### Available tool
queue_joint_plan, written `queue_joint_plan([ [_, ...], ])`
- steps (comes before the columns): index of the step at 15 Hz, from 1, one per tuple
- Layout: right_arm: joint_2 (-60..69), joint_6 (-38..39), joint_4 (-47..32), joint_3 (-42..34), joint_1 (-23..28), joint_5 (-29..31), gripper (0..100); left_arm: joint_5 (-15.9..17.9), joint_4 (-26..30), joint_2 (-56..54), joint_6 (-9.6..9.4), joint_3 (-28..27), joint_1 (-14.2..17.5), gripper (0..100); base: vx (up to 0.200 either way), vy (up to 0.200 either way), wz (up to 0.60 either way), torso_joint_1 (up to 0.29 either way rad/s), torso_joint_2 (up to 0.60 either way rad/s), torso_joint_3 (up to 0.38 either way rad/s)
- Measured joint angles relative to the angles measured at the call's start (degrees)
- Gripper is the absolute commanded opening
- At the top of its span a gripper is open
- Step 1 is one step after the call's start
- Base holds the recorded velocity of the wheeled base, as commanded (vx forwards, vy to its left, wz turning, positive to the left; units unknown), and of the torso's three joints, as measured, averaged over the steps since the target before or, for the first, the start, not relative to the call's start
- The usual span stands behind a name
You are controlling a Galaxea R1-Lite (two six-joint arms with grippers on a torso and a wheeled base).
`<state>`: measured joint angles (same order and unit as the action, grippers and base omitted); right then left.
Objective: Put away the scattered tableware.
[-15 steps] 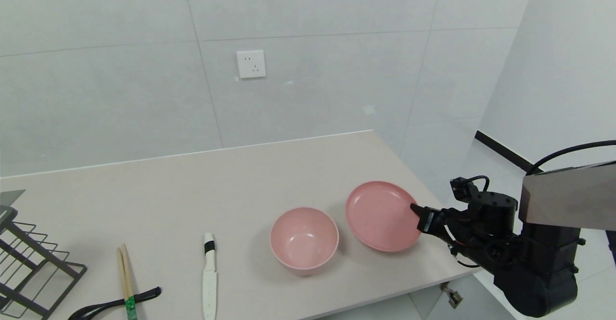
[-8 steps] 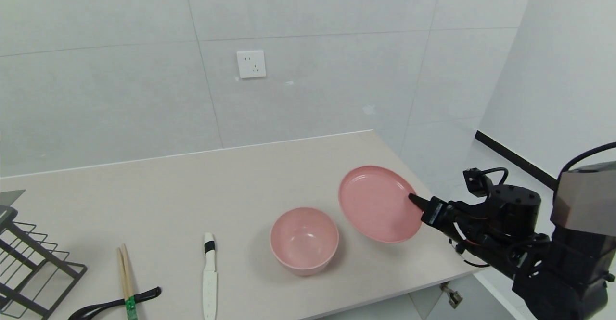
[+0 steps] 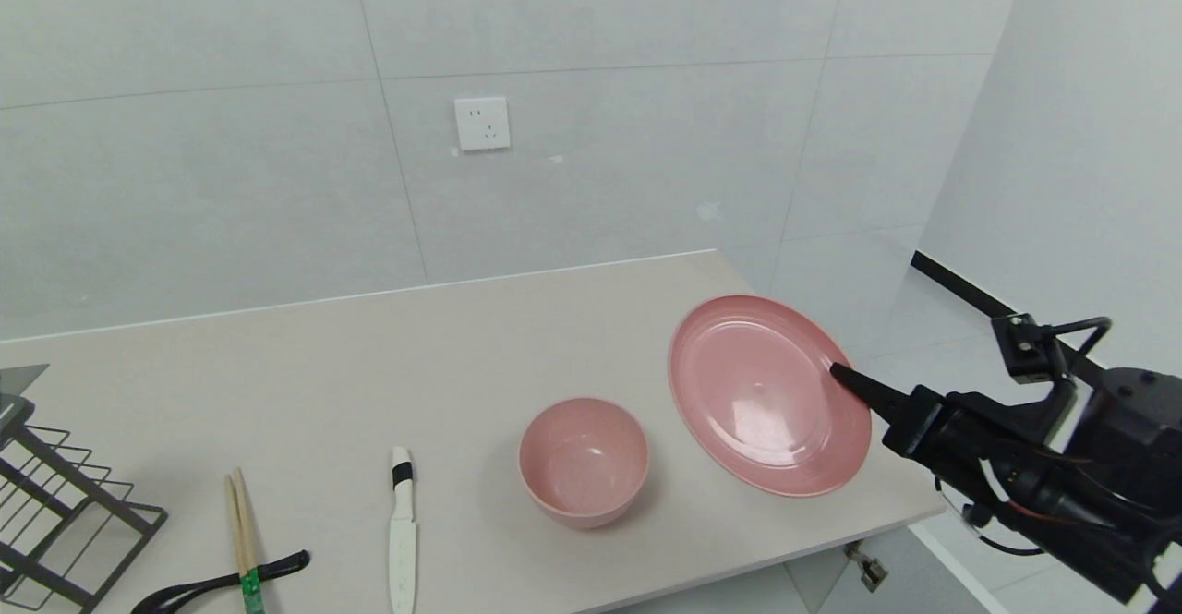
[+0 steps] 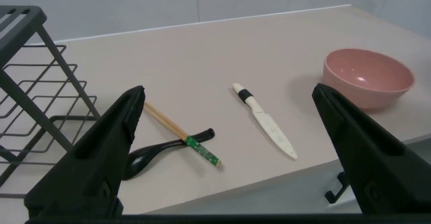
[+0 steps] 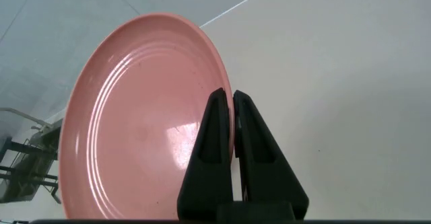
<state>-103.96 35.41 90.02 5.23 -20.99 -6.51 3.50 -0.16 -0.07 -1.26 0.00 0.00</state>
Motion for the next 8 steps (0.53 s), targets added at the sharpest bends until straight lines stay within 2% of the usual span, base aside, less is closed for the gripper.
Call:
queue_joint_plan([
  [4,6.14,-4.38,-0.07,-4.71,1.4,-0.11,0,-0.02,0.0,0.0,1.33,0.0,0.0,100,0.0,0.0,0.0,0.0,0.0,0.0],
  [8,7.68,-4.96,-0.07,-5.18,5.21,-0.16,0,0.0,0.05,0.0,1.26,0.0,0.0,100,0.0,0.0,0.0,0.0,0.0,0.0],
])
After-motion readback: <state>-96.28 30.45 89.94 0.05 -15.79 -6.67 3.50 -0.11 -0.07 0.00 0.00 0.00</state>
